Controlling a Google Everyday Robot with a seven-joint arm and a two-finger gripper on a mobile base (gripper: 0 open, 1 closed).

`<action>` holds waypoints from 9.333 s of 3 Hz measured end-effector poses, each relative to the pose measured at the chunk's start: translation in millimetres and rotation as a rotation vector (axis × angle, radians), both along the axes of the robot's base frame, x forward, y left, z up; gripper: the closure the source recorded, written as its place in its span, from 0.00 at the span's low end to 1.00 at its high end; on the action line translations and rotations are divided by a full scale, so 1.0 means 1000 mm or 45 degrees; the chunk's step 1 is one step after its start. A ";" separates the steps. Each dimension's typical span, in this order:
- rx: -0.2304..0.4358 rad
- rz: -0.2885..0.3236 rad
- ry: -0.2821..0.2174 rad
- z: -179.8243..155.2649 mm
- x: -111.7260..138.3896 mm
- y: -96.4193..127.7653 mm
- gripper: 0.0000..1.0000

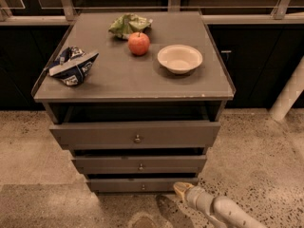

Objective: Open bottom drawer

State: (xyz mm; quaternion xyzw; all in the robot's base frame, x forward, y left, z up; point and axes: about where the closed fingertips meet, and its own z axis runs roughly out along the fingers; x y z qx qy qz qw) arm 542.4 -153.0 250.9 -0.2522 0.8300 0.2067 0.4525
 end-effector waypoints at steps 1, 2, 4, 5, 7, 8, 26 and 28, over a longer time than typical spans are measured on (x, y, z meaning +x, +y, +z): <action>0.017 0.030 -0.024 -0.016 0.028 0.009 1.00; 0.033 -0.011 -0.055 -0.025 0.059 0.000 1.00; 0.017 -0.056 -0.104 -0.022 0.089 -0.012 1.00; 0.001 -0.050 -0.102 -0.023 0.091 -0.009 1.00; -0.032 -0.100 -0.076 -0.038 0.087 -0.009 1.00; -0.044 -0.157 -0.054 -0.048 0.078 -0.016 1.00; -0.152 -0.021 0.174 -0.062 0.065 -0.001 1.00; -0.154 0.024 0.194 -0.060 0.049 0.000 1.00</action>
Offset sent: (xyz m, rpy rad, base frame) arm 0.0980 -0.0157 -0.0359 0.0381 -0.0731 -0.0527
